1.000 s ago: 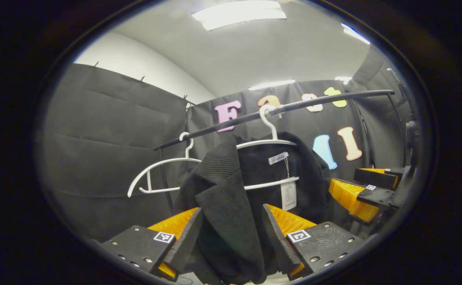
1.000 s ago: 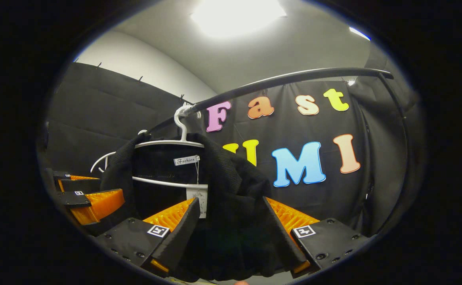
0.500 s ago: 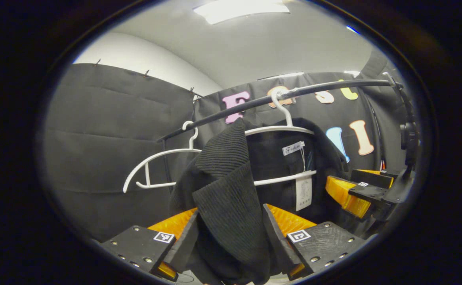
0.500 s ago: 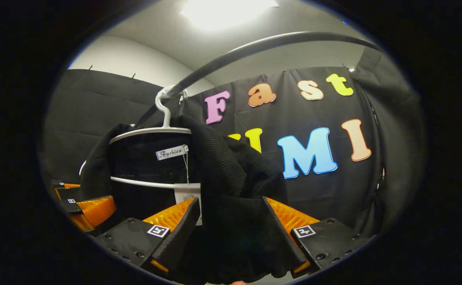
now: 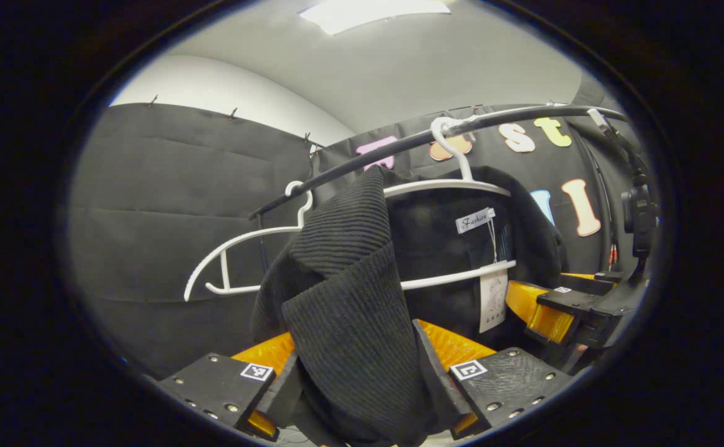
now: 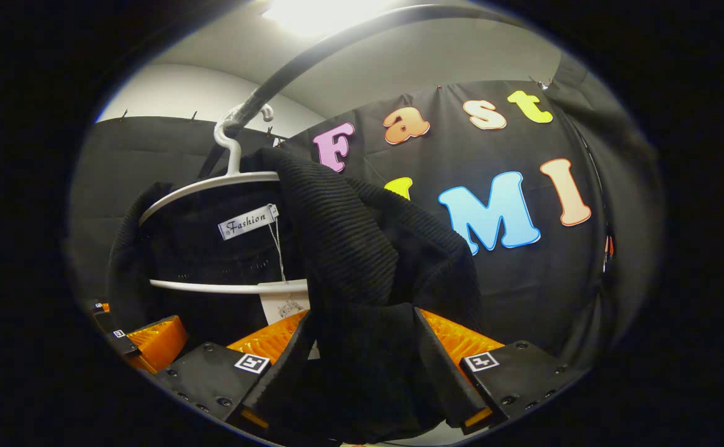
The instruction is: Grasp the clothes on the hanger with both hands and then place them into the laundry hamper below.
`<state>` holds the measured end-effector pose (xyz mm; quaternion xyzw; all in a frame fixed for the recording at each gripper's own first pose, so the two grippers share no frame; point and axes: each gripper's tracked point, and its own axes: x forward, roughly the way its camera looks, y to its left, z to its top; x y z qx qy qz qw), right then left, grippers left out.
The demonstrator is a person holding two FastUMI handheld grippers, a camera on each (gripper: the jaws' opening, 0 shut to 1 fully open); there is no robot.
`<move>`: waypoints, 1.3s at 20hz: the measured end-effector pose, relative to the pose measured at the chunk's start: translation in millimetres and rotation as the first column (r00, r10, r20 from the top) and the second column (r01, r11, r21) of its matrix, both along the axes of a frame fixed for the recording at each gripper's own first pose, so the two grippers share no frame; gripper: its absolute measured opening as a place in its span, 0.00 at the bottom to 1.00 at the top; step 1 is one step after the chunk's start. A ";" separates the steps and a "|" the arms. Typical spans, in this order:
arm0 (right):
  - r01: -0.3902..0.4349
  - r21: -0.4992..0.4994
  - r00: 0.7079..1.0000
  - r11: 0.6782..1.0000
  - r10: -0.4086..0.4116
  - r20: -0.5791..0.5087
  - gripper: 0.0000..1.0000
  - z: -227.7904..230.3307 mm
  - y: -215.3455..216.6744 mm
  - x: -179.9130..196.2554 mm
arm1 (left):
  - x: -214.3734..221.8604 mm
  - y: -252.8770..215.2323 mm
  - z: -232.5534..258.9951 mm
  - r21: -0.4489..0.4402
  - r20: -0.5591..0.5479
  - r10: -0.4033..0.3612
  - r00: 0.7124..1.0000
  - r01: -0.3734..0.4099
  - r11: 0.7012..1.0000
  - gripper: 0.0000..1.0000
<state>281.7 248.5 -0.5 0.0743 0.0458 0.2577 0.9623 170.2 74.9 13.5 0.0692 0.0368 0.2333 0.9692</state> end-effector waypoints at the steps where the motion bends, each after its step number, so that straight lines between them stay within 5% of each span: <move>1: 0.004 0.005 1.000 1.000 -0.004 -0.013 0.92 -2.4 0.7 2.2 | 2.0 3.6 -0.5 0.006 0.004 0.008 1.000 -0.008 1.000 0.88; 2: 0.006 0.010 1.000 1.000 -0.006 -0.024 0.96 -3.8 1.3 3.7 | 2.2 5.4 0.1 0.012 0.009 0.020 1.000 -0.020 1.000 0.81; 4: 0.008 0.015 0.999 1.000 -0.007 -0.040 0.80 -5.0 2.9 3.1 | 0.7 8.5 -1.7 0.015 0.009 0.035 0.999 -0.036 0.999 0.67; 8: -0.023 -0.001 0.999 1.000 0.023 -0.043 0.20 -4.2 2.8 0.5 | 5.1 6.2 -2.4 0.003 0.013 0.003 1.000 -0.003 1.000 0.41; 10: -0.014 -0.037 1.000 0.999 0.014 -0.008 0.08 0.8 -3.1 0.0 | 7.8 8.9 -5.1 0.013 0.009 -0.007 1.000 0.007 1.000 0.24; 13: 0.031 -0.099 0.998 0.995 -0.026 0.058 0.08 9.5 -19.4 -3.8 | -2.1 12.2 7.6 0.073 -0.004 0.010 1.000 -0.010 0.997 0.05; 20: 0.172 -0.061 0.960 0.983 -0.153 0.236 0.08 61.8 -67.5 -0.8 | -35.3 18.1 74.0 0.210 0.101 0.024 0.995 -0.045 0.977 0.06; 26: 0.237 -0.017 0.929 0.971 -0.222 0.296 0.08 90.6 -96.5 12.2 | -48.3 35.8 112.6 0.229 0.160 0.014 0.987 -0.051 0.972 0.06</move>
